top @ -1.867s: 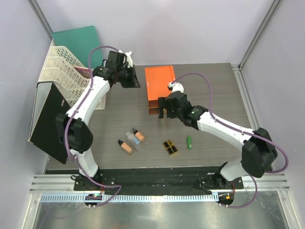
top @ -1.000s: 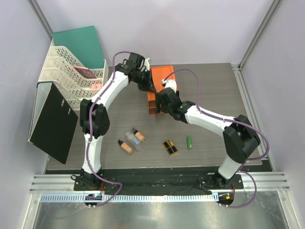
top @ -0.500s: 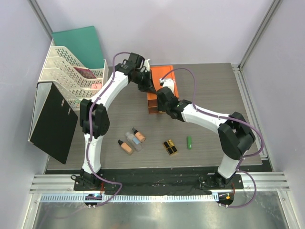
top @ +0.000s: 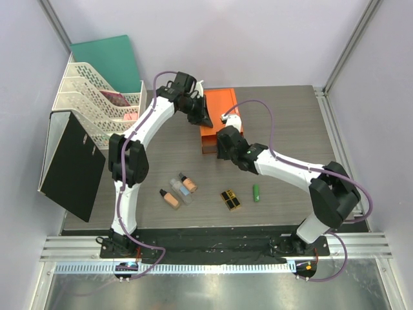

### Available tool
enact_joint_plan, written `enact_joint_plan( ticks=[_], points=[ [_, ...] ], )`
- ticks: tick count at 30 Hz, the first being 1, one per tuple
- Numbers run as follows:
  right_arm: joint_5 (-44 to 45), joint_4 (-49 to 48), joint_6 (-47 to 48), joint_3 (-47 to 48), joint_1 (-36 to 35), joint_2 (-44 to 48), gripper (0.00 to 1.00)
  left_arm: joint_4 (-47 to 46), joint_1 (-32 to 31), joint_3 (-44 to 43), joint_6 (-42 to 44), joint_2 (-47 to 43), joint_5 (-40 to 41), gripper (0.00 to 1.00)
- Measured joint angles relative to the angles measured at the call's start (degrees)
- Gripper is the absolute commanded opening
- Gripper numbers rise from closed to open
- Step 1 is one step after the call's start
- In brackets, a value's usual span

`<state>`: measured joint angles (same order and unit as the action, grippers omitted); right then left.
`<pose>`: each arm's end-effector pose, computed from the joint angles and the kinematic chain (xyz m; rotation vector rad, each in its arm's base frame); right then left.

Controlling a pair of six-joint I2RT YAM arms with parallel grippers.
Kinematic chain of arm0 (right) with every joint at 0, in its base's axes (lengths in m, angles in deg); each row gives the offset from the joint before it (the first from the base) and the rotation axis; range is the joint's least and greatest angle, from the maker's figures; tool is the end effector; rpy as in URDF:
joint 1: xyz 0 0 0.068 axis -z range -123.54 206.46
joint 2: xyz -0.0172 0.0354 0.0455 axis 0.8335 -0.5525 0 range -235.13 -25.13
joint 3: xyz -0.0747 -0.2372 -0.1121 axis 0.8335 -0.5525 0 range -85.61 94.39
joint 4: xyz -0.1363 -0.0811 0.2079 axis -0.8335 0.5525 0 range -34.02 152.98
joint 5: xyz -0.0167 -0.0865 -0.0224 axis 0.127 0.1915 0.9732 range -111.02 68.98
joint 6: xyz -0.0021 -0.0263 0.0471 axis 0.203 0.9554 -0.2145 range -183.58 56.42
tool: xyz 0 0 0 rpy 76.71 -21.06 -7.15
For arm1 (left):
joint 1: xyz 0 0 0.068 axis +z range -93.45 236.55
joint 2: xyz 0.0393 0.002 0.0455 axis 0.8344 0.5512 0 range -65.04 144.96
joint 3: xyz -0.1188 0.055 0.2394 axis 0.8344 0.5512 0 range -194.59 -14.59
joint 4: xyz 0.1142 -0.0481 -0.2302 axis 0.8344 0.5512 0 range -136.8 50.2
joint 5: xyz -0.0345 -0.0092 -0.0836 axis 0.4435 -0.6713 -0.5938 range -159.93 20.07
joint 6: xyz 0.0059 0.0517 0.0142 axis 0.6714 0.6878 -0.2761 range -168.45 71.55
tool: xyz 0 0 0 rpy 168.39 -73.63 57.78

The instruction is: Organize the makeup

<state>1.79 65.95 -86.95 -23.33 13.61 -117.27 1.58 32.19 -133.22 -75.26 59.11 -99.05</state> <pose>0.2691 0.2308 0.2388 -0.1673 2.2026 0.1909 0.4299 -0.2137 0.2832 0.1658 2.6227 -0.9820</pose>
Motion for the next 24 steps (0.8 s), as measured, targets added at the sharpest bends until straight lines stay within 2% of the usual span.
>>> enact_joint_plan(
  ticks=[8,15,18,19,20,22,24],
  points=[
    [-1.09,2.71,-3.32,-6.62,-2.89,7.76,0.01,-0.2,0.0,0.0,-1.14,0.28,-0.85,0.0],
    [-1.44,6.05,-4.72,-8.5,-5.16,10.84,0.01,-0.28,0.02,0.07,-1.51,0.37,-1.16,0.0],
    [-1.57,6.4,-5.42,-9.94,-5.49,12.5,0.13,-0.61,0.0,0.37,-1.6,0.37,-1.6,0.0],
    [-1.62,6.54,-5.51,-10.4,-5.55,13.09,0.34,-0.74,0.0,0.44,-1.68,0.37,-1.81,0.02],
    [-1.75,6.78,-5.53,-10.67,-5.57,13.49,0.42,-0.9,0.0,0.48,-1.73,0.37,-1.95,0.02],
    [-2.03,7.23,-5.51,-10.78,-5.64,13.68,0.55,-0.96,0.0,0.5,-1.75,0.37,-1.99,0.05],
    [-2.45,7.5,-5.75,-10.78,-5.66,13.68,0.58,-0.98,0.0,0.5,-1.75,0.37,-2.01,0.06]
  ],
)
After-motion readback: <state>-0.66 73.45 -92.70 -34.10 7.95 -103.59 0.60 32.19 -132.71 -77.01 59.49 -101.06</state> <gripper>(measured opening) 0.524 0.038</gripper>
